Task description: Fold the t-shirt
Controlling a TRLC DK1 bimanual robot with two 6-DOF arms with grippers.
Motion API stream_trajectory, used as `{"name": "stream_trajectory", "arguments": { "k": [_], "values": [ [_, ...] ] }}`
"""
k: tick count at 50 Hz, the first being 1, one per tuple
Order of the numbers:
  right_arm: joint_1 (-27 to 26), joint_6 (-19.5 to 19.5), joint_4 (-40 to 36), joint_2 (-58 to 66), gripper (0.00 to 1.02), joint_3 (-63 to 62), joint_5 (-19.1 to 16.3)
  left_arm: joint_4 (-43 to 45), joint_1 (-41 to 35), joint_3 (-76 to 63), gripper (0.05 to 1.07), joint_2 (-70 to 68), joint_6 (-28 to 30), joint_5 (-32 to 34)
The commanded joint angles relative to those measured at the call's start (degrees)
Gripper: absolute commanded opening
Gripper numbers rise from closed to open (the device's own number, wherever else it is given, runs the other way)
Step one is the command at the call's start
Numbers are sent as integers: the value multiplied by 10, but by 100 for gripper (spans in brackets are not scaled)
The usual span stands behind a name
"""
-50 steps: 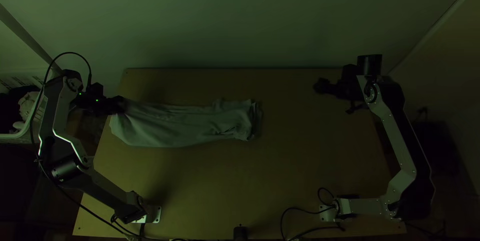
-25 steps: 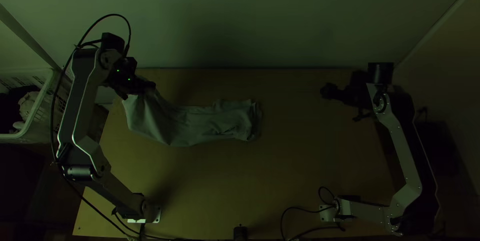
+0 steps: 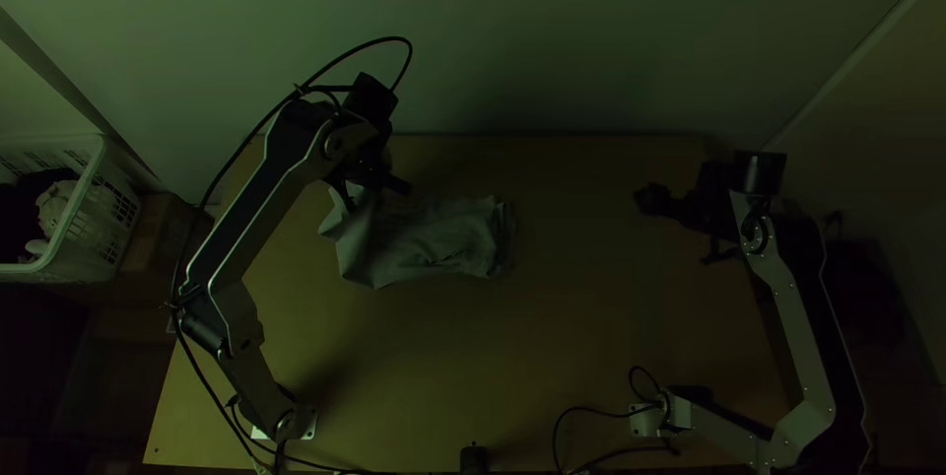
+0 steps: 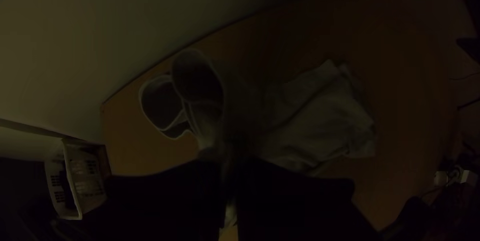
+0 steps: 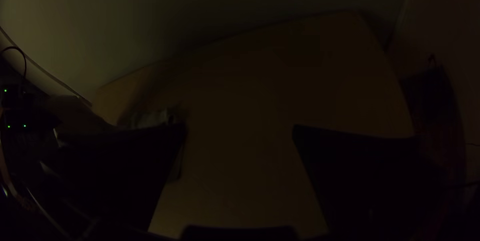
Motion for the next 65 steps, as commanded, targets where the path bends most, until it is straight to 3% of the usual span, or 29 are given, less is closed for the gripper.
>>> {"name": "stream_trajectory", "arguments": {
  "k": [1, 28, 30, 34, 36, 42, 54, 65],
  "values": [
    [-3, 14, 7, -25, 98, -27, -2, 12, -28, 36, 8, 37, -39, -9],
    [15, 54, 42, -107, 98, -125, -2, 134, -171, 57, 9, 182, -157, -20],
    [25, 58, 53, -114, 98, -138, -2, 161, -178, 57, 23, 187, -166, -13],
    [42, 77, 75, -127, 98, -162, -2, 190, -187, 66, 80, 204, -178, 33],
    [49, 80, 83, -131, 98, -174, -2, 199, -195, 72, 102, 208, -179, 57],
    [50, 87, 100, -135, 98, -196, -2, 226, -203, 72, 102, 201, -219, 141],
    [48, 84, 140, -134, 98, -195, -2, 222, -170, 72, 103, 190, -215, 141],
    [40, 65, 200, -119, 98, -178, 2, 222, -127, 45, 102, 130, -170, 141]
  ]
}}
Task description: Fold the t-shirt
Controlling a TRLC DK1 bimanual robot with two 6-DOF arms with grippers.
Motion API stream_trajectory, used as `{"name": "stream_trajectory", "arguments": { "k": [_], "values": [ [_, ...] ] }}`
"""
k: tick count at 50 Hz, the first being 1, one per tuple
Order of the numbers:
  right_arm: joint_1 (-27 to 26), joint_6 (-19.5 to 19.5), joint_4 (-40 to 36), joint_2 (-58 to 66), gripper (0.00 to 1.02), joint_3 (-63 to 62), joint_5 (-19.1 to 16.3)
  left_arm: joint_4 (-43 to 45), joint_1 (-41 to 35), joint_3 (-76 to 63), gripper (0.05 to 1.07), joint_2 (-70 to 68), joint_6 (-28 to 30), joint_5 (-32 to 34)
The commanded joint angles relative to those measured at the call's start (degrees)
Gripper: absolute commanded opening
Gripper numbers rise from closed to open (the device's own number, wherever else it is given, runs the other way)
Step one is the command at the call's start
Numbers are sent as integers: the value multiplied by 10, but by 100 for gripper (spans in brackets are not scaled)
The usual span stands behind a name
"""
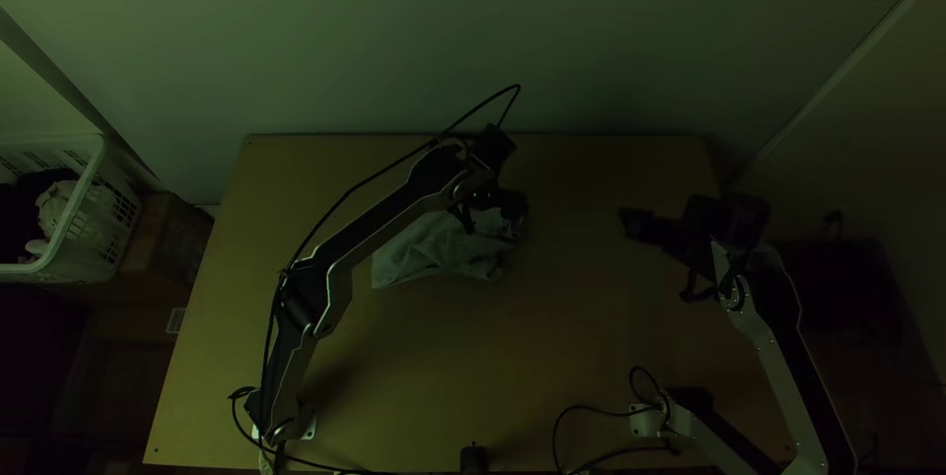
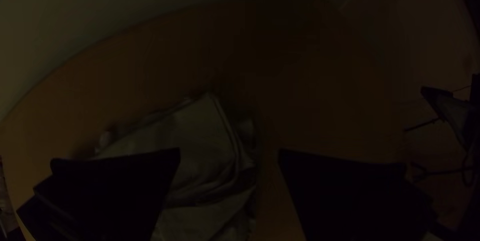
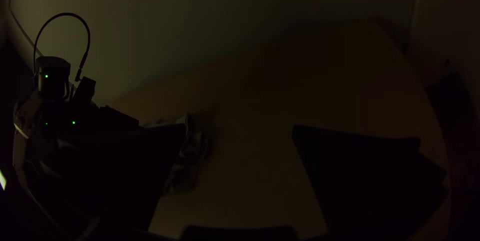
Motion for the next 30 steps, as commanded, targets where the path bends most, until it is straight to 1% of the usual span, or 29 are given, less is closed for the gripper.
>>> {"name": "stream_trajectory", "arguments": {
  "k": [1, 6, 14, 19, 25, 30],
  "values": [
    [-6, -8, 19, 10, 98, 15, 2, -4, 22, -11, 102, -65, 18, 4],
    [-18, -25, 36, 22, 98, 34, 3, -4, 51, -27, 102, -100, 29, 4],
    [-41, -57, 88, 29, 98, 62, 11, -5, 103, -59, 102, -163, 48, 4],
    [-52, -88, 99, 34, 98, 84, 12, -6, 142, -74, 102, -201, 59, 4],
    [-61, -110, 111, 33, 98, 110, 12, -6, 196, -89, 102, -249, 77, 5],
    [-73, -120, 121, 24, 98, 132, 14, -5, 246, -105, 102, -288, 89, 9]
  ]
}}
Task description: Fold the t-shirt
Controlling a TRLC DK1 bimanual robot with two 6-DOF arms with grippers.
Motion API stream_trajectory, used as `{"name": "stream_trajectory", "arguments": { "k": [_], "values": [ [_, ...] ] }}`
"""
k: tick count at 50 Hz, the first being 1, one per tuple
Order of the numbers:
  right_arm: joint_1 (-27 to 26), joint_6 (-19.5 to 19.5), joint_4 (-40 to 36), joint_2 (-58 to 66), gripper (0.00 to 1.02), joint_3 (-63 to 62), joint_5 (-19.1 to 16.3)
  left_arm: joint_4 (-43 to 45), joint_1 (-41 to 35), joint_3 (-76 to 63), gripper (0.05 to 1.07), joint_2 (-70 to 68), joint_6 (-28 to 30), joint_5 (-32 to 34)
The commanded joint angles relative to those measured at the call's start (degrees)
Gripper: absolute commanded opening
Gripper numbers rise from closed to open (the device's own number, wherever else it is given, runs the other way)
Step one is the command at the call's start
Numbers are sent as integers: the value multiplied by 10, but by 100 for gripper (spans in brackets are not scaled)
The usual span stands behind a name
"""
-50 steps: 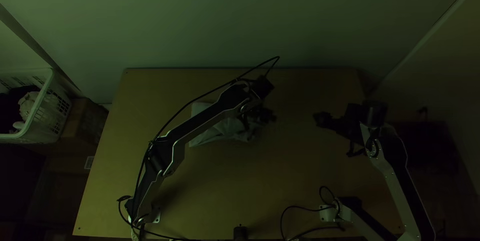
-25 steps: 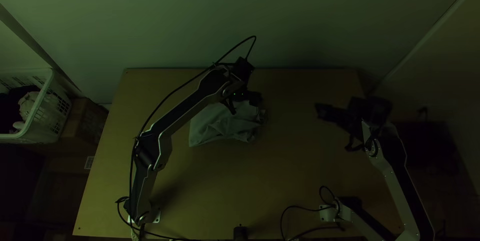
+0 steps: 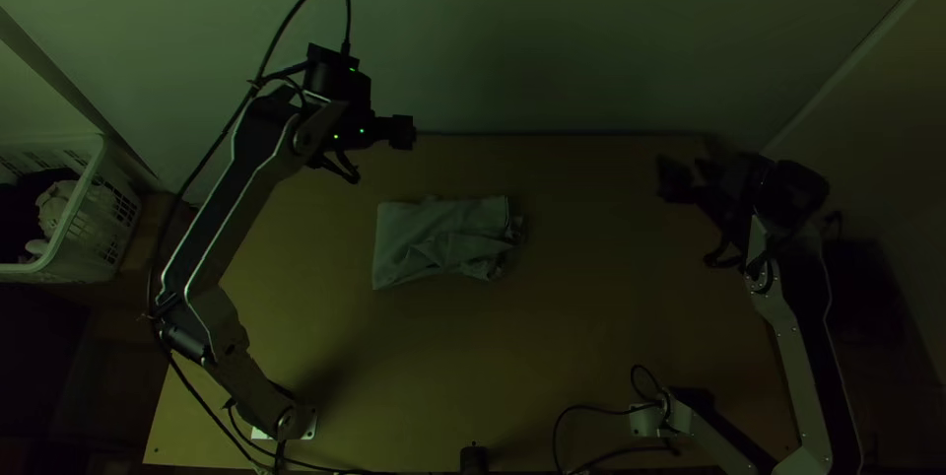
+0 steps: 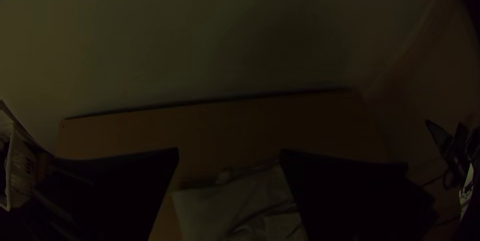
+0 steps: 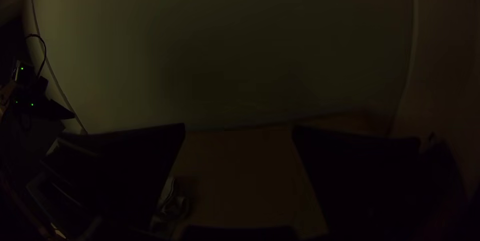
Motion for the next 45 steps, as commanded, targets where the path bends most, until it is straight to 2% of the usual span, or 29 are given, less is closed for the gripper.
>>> {"name": "stream_trajectory", "arguments": {
  "k": [1, 12, 15, 17, 26, 36, 45],
  "values": [
    [-13, -22, 21, -9, 98, 32, 5, -3, 46, -25, 102, -60, 21, 9],
    [-32, -30, 88, -75, 98, 29, 20, 41, 147, -132, 102, -179, 50, 28],
    [-42, -30, 78, -81, 94, 32, 20, 69, 168, -177, 102, -216, 58, 28],
    [-47, -30, 77, -91, 99, 29, 20, 86, 181, -207, 102, -241, 62, 30],
    [-51, -35, 88, -156, 99, -16, 20, 142, 245, -338, 102, -340, 63, 39],
    [-56, -38, 153, -265, 99, -107, 20, 249, 321, -512, 102, -458, 80, 52],
    [-63, -40, 205, -356, 99, -183, 21, 375, 359, -647, 102, -567, 81, 52]
  ]
}}
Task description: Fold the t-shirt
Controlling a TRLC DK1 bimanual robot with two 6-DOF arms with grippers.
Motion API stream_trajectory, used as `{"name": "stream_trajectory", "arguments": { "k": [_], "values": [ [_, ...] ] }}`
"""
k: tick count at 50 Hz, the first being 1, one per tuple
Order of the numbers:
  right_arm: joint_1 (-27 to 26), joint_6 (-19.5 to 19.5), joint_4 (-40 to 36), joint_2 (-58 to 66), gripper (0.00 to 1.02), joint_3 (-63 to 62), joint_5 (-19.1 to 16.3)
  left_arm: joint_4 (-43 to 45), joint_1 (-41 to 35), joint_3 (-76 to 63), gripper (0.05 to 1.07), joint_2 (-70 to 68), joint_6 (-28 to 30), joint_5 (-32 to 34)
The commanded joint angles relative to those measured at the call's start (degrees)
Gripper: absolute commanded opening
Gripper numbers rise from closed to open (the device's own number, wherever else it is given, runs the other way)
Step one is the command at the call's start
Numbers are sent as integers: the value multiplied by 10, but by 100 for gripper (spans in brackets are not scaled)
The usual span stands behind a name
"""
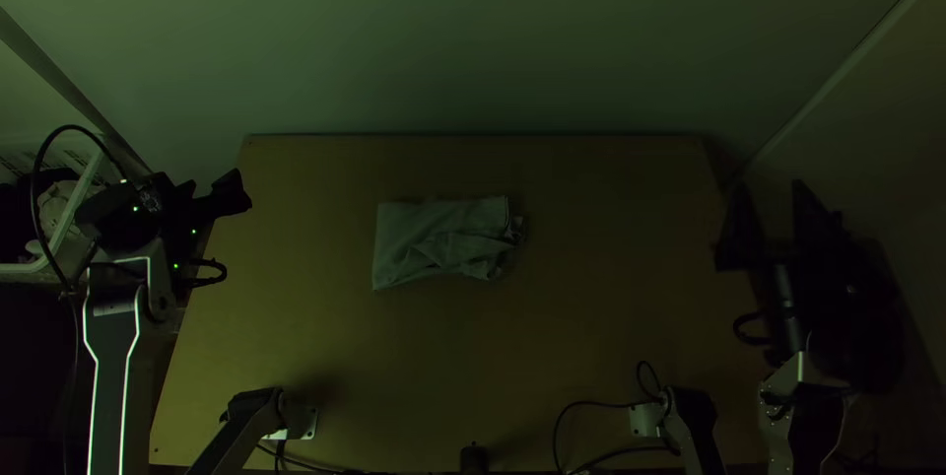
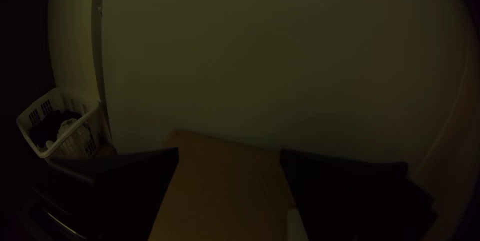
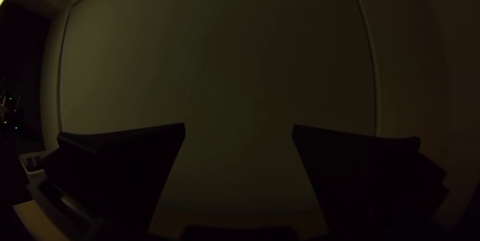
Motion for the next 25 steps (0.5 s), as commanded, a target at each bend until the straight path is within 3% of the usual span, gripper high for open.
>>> {"name": "stream_trajectory", "arguments": {
  "k": [1, 12, 25],
  "values": [
    [-10, -9, 38, -50, 99, -49, 2, 63, 19, -73, 102, -72, 11, 7],
    [-15, -5, 73, -140, 99, -130, 1, 188, 25, -256, 102, -213, 16, 0],
    [-17, -13, 79, -268, 99, -271, 2, 241, 31, -429, 102, -340, 40, 0]
  ]
}}
